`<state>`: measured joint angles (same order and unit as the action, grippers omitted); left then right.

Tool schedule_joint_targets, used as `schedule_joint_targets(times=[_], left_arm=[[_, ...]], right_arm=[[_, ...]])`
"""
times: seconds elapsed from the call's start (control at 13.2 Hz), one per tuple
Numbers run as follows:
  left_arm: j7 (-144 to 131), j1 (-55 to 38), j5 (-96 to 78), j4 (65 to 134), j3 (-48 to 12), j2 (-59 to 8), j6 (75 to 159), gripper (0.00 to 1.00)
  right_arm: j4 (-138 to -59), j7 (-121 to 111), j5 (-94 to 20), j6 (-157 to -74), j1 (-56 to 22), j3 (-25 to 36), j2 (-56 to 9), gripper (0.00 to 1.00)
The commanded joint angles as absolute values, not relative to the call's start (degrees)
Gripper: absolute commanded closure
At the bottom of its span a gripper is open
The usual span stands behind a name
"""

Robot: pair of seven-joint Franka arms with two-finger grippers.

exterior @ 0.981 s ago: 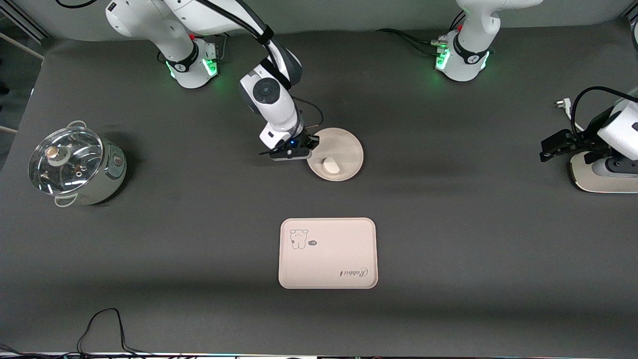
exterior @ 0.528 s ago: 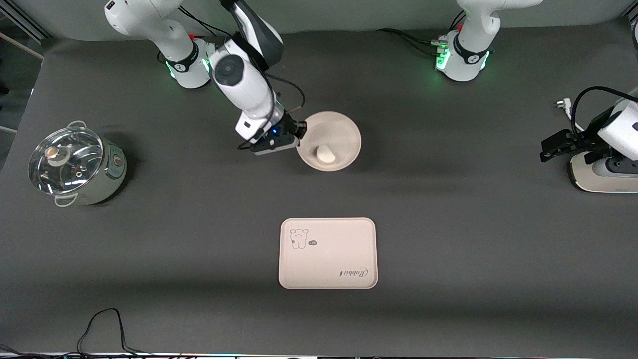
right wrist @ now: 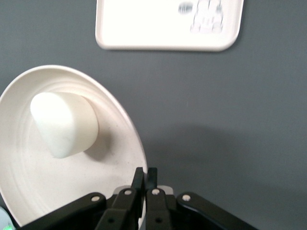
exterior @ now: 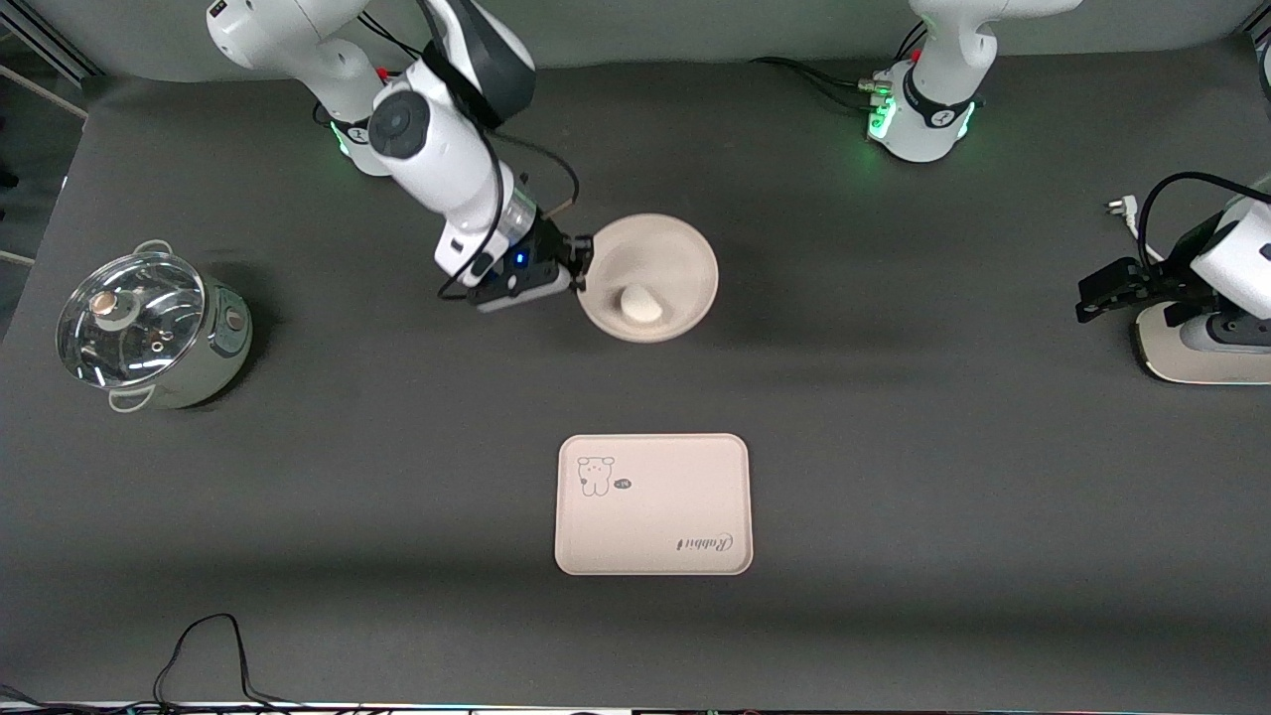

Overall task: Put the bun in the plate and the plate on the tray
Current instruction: 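Carry the plate with the right gripper onto the white tray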

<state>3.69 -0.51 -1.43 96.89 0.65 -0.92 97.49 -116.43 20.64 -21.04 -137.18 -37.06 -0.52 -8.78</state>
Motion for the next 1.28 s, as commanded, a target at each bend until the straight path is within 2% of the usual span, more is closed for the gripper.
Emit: schedule_joint_targets(times=[0.0,0.3,0.53,0.98,1.21], left_arm=[[4.4,-0.4,-2.0,96.5,0.8,-0.7,97.6,0.0],[4.5,-0.4,-1.8,96.4,0.8,-0.7,97.6,0.0],[4.5,-0.5,-1.8,96.5,0.8,-0.7,97.7,0.0],[4.5,-0.5,-1.5,96.5,0.8,-0.9,97.9,0.0],[4.6,-0.4,-1.5,96.5,0.8,-0.8,97.9,0.0]], right_arm=[[-96.9,18.9,-22.8,-135.0,-33.0,-0.8,-24.3,1.0],[-71.6,20.3,-22.4,-127.5,-31.3,1.1,-41.1,1.0],[-58.2,22.1,-22.3,-124.6,-31.3,4.5,-50.5,1.0],[-57.1,23.6,-23.6,-130.9,-30.8,4.6,-59.8,1.0],[-59.9,23.8,-26.0,-131.0,-30.8,4.6,-60.6,1.0]])
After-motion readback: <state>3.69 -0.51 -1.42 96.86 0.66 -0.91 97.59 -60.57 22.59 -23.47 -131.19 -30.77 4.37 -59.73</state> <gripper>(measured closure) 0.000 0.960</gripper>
